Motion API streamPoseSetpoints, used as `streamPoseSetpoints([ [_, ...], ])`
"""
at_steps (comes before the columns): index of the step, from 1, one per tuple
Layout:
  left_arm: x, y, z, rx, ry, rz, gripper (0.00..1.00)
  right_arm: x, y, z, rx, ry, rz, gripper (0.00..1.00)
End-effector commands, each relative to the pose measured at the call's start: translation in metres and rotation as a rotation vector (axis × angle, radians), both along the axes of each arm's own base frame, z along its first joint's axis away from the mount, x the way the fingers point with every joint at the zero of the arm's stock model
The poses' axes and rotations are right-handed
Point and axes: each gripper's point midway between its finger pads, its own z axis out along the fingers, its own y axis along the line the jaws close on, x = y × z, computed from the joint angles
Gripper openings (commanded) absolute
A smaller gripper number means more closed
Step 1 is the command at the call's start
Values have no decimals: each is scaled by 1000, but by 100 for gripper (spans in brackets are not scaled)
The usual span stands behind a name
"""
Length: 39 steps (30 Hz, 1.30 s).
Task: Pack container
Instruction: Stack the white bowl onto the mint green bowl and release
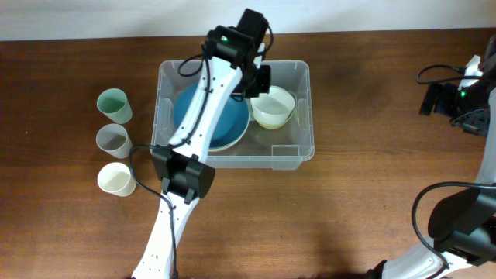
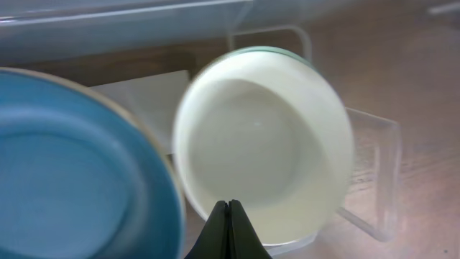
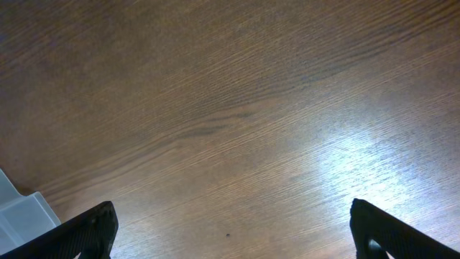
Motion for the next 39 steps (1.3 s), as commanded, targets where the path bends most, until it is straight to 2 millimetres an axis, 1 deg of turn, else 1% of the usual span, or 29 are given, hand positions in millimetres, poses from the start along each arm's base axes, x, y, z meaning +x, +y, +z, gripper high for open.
streamPoseSetpoints([
  [1, -10, -16, 11, -15, -20, -44, 1, -1, 0, -2, 6, 5, -10, 99],
  [6, -16, -28, 1, 4, -11, -69, 1, -1, 0, -2, 6, 5, -10, 99],
  [11, -19, -27, -5, 32, 0, -71, 1, -1, -1, -2, 6, 5, -10, 99],
  [18, -28, -22, -24, 67, 64, -73, 1, -1, -1, -2, 6, 5, -10, 99],
  [23, -30, -22, -27, 72, 74, -72, 1, -1, 0, -2, 6, 5, -10, 99],
  [28, -38, -19, -28, 77, 111, -76, 1, -1, -1, -2, 6, 5, -10, 99],
  [31, -35, -19, -27, 77, 96, -74, 1, -1, 0, -2, 6, 5, -10, 99],
  [33, -26, -19, -22, 59, 66, -65, 1, -1, 0, -2, 6, 5, -10, 99],
  [35, -13, -9, -7, 42, 16, -36, 1, -1, 0, -2, 6, 5, -10, 99],
  [37, 2, 11, 12, 48, -44, 10, 1, -1, 0, -2, 6, 5, -10, 99],
  [39, 16, 37, 38, 42, -107, 68, 1, -1, 0, -2, 6, 5, -10, 99],
])
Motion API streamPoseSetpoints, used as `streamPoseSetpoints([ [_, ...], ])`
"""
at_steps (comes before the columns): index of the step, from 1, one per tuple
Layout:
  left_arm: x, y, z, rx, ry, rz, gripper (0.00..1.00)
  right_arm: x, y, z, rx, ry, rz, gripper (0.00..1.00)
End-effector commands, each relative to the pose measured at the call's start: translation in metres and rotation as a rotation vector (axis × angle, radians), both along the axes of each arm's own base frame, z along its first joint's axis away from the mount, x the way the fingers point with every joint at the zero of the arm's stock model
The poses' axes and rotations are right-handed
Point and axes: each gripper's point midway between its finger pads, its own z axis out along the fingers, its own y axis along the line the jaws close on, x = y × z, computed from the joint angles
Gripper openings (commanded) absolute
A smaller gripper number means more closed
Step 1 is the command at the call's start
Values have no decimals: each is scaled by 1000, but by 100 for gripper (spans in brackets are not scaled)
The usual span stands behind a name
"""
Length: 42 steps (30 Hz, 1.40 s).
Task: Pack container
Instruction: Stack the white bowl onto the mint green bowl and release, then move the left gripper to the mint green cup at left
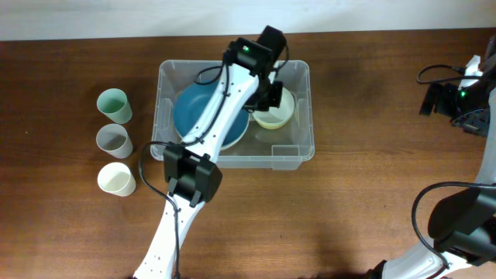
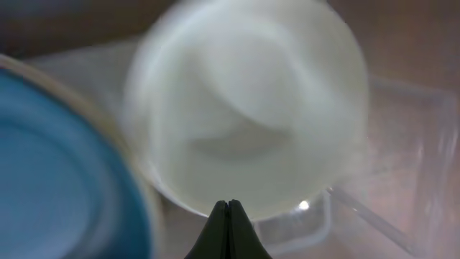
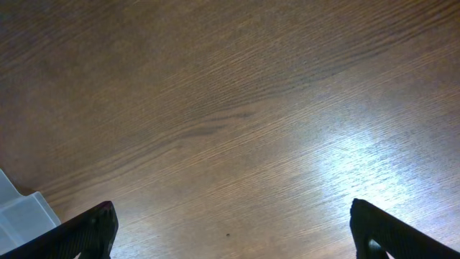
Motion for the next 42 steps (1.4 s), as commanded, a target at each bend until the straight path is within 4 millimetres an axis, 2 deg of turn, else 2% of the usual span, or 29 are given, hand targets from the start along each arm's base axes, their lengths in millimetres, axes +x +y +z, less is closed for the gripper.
streamPoseSetpoints([
  [1, 38, 62, 82, -29, -202, 124, 1, -1, 0, -2, 6, 5, -10, 99],
  [5, 50, 129, 135, -55, -293, 255, 1, -1, 0, -2, 6, 5, -10, 99],
  [6, 49, 155, 145, -50, -300, 302, 1, -1, -1, -2, 6, 5, -10, 99],
  [9, 41, 210, 152, -22, -268, 405, 1, -1, 0, -2, 6, 5, -10, 99],
  [11, 38, 243, 148, -5, -241, 458, 2, -1, 0, -2, 6, 5, -10, 99],
  [12, 38, 255, 144, -7, -227, 453, 6, -1, -1, -2, 6, 5, -10, 99],
  [13, 38, 276, 136, 8, -205, 468, 12, -1, 0, -2, 6, 5, -10, 99],
  [14, 37, 286, 132, 19, -193, 469, 21, -1, 0, -2, 6, 5, -10, 99],
  [16, 33, 308, 121, 41, -159, 477, 45, -1, 0, -2, 6, 5, -10, 99],
  [18, 29, 326, 110, 57, -123, 514, 80, -1, 0, -2, 6, 5, -10, 99],
  [21, 25, 353, 94, 83, -81, 563, 97, -1, 0, -2, 6, 5, -10, 99],
  [26, 23, 401, 60, 103, -36, 657, 100, -1, 0, -2, 6, 5, -10, 99],
  [30, 19, 427, 33, 104, -5, 709, 98, -1, -1, -2, 6, 5, -10, 99],
  [32, 15, 436, 17, 105, 23, 727, 93, -1, 0, -2, 6, 5, -10, 99],
  [35, 12, 443, 1, 105, 43, 742, 93, -1, 0, -2, 6, 5, -10, 99],
  [40, 16, 448, -13, 105, 28, 749, 92, -1, -1, -2, 6, 5, -10, 99],
  [42, 19, 449, -16, 104, 19, 748, 89, -1, 0, -2, 6, 5, -10, 99],
])
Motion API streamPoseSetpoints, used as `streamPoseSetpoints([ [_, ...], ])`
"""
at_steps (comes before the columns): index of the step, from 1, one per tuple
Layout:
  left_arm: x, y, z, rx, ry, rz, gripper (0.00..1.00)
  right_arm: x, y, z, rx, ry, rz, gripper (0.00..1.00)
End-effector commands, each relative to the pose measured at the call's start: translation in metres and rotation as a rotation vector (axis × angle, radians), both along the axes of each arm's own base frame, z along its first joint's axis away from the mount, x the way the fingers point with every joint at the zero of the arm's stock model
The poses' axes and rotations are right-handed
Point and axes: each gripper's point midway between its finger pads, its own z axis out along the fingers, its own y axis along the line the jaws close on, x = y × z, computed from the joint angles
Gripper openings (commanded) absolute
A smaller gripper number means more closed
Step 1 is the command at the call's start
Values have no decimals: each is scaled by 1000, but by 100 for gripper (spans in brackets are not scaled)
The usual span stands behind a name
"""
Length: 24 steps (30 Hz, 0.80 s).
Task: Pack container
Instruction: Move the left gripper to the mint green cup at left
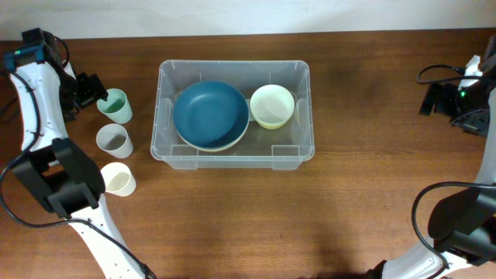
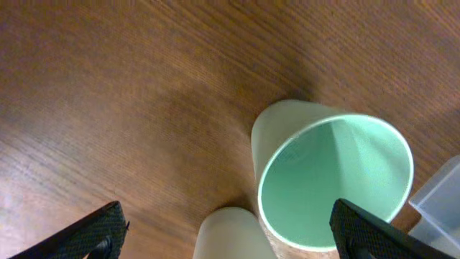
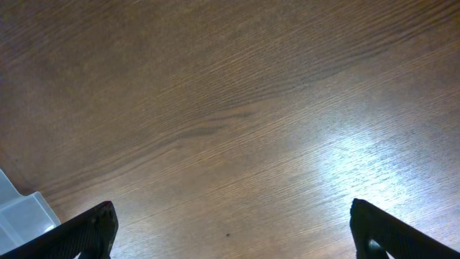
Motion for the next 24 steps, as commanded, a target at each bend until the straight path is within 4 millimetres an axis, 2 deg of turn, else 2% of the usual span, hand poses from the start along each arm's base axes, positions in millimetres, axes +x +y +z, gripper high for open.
streamPoseSetpoints([
  [1, 2, 3, -11, 4, 4, -12, 84, -1, 0, -2, 6, 5, -9, 99],
  [6, 6, 4, -17, 9, -7, -12, 82, -1, 0, -2, 6, 5, -9, 99],
  [14, 5, 3, -45, -2, 20, -13, 81, -1, 0, -2, 6, 5, -9, 99],
  [19, 10, 3, -56, 0, 19, -26, 79, -1, -1, -2, 6, 5, -9, 99],
  [20, 10, 2, -57, 0, 19, -27, 76, -1, 0, -2, 6, 5, -9, 99],
  [24, 12, -1, -60, -1, 23, -34, 47, -1, 0, -2, 6, 5, -9, 99],
])
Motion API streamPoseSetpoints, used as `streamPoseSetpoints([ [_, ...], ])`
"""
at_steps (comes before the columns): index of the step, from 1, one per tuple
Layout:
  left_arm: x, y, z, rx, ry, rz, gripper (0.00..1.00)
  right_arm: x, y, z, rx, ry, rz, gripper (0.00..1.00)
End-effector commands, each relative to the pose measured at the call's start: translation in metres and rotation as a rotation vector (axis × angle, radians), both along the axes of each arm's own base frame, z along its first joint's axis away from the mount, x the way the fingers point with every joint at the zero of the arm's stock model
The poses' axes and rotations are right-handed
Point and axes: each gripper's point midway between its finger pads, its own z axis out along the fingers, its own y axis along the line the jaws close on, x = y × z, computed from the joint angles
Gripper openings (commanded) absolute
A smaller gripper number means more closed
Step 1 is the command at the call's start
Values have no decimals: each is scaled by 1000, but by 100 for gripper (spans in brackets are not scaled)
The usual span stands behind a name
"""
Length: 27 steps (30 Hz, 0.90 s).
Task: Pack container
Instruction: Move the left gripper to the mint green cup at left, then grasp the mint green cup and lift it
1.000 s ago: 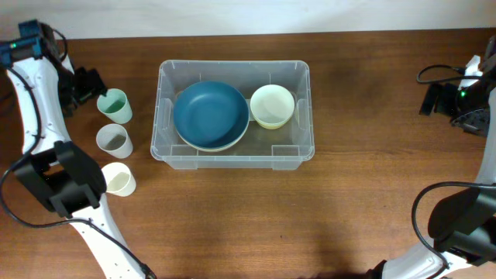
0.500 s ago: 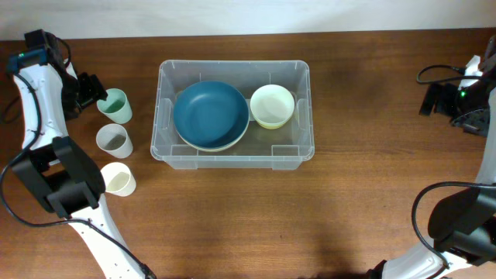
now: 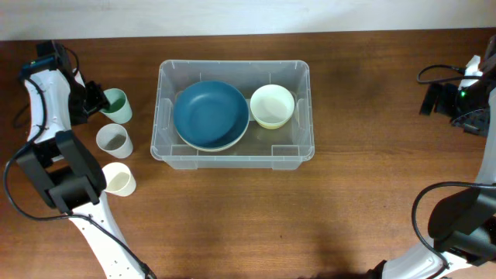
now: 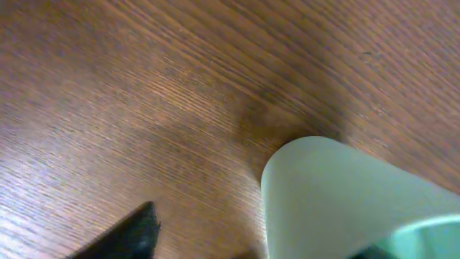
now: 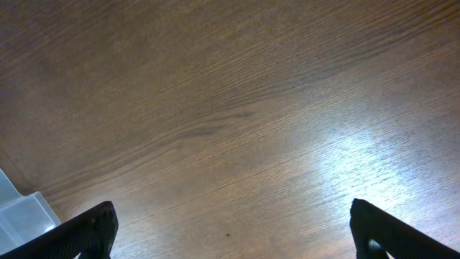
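Note:
A clear plastic container (image 3: 302,85) holds a blue bowl (image 3: 211,115) and a cream bowl (image 3: 272,105). Left of it stand three cups: a green cup (image 3: 116,105), a grey cup (image 3: 113,139) and a cream cup (image 3: 116,179). My left gripper (image 3: 91,99) is open right at the green cup's left side. In the left wrist view the green cup (image 4: 345,194) fills the lower right, reaching into the gap of the left gripper (image 4: 248,248). At the far right my right gripper (image 5: 230,237) hangs open over bare wood, well away from everything.
The brown wooden table (image 3: 349,201) carries everything. The grey and cream cups stand in a column just below the green one. A corner of the clear container (image 5: 21,216) shows at the right wrist view's lower left.
My left gripper has come in closer to the green cup, which now looms large at the lower right of its view. The right arm has not moved.
My left gripper was shut above the cream bowl inside the container, and still shut over it a moment later. Then it stood open at the far left beside the green cup, the bowl left in the container. Now it is hard against that cup.

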Motion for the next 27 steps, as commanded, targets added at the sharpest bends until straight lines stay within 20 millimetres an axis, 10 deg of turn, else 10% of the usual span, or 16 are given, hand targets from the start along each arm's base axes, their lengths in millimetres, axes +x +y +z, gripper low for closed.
streamPoseSetpoints([
  [1, 1, -5, -8, 0, 14, -22, 40, -1, 0, -2, 6, 5, -10, 99],
  [6, 2, -7, -8, 1, 12, -25, 1, -1, 0, -2, 6, 5, -10, 99],
  [15, 2, 15, 15, 7, -22, 49, 1, -1, 0, -2, 6, 5, -10, 99],
  [21, 9, 20, 97, -150, -192, 130, 1, -1, 0, -2, 6, 5, -10, 99],
  [27, 18, -55, 215, -323, -485, -203, 1, -1, 0, -2, 6, 5, -10, 99],
])
